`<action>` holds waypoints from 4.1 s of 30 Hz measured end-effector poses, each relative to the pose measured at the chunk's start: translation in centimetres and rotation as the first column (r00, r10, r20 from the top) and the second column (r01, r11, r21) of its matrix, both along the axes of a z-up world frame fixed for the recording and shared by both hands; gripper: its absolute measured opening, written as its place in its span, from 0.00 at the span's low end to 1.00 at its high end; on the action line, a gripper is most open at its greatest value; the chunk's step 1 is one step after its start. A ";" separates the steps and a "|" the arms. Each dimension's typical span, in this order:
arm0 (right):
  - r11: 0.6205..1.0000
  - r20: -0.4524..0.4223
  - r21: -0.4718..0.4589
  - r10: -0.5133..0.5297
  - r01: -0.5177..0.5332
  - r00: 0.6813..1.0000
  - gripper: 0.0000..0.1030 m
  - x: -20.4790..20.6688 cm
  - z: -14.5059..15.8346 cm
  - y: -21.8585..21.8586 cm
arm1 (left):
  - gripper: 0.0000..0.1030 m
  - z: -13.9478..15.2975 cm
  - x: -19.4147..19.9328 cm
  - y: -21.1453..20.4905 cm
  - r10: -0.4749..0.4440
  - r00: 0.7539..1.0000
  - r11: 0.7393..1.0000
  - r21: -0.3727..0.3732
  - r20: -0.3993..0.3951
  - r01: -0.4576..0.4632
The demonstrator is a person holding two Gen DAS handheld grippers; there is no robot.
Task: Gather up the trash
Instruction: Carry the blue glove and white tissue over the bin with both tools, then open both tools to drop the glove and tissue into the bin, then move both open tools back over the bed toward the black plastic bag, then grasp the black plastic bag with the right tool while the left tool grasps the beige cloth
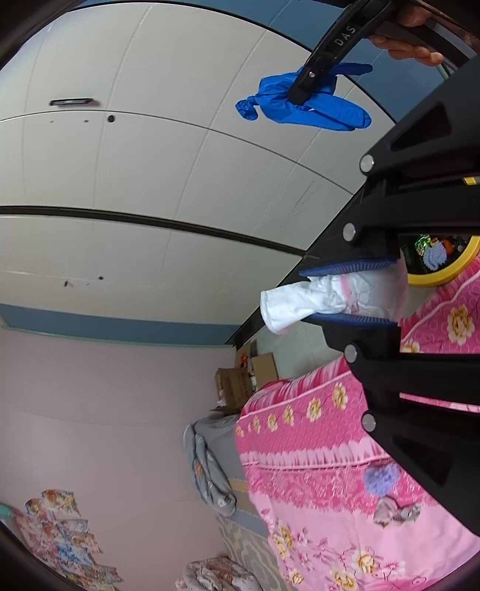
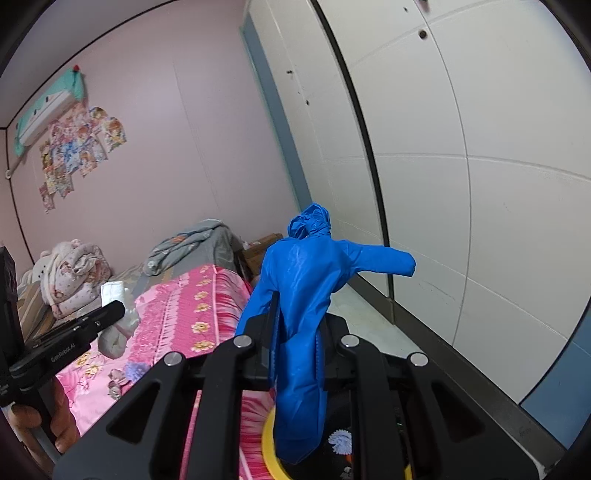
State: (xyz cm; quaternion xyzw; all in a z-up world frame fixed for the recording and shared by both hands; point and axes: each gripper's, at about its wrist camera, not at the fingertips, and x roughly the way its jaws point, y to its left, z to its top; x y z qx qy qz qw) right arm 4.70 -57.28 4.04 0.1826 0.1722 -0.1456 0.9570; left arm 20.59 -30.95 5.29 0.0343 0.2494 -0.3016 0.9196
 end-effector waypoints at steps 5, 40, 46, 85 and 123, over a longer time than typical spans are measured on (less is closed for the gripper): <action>1.000 -0.052 0.024 -0.008 0.009 0.999 0.13 1.1 -2.8 -1.4 | 0.18 -3.7 0.8 -2.7 -0.026 0.998 0.999 0.034 -0.060 0.028; 0.990 -0.215 0.043 -0.121 0.134 0.969 0.56 2.5 -13.5 -3.8 | 0.72 -15.0 2.3 -8.6 -0.082 0.970 0.987 0.118 -0.228 0.111; 0.988 -0.179 0.077 -0.116 0.132 0.977 0.78 1.6 -13.1 -3.7 | 0.86 -13.9 2.3 -6.4 -0.036 0.978 0.994 0.097 -0.204 0.057; 0.774 -0.180 0.001 0.623 -0.633 0.761 0.92 9.6 -10.7 26.5 | 0.88 -10.0 11.6 26.8 0.502 0.860 0.858 0.178 -0.094 -0.481; 0.530 -0.312 0.188 0.831 -0.827 0.461 0.41 17.4 -20.0 39.6 | 0.28 -20.6 19.4 28.0 0.411 0.861 0.911 0.167 -0.300 -0.377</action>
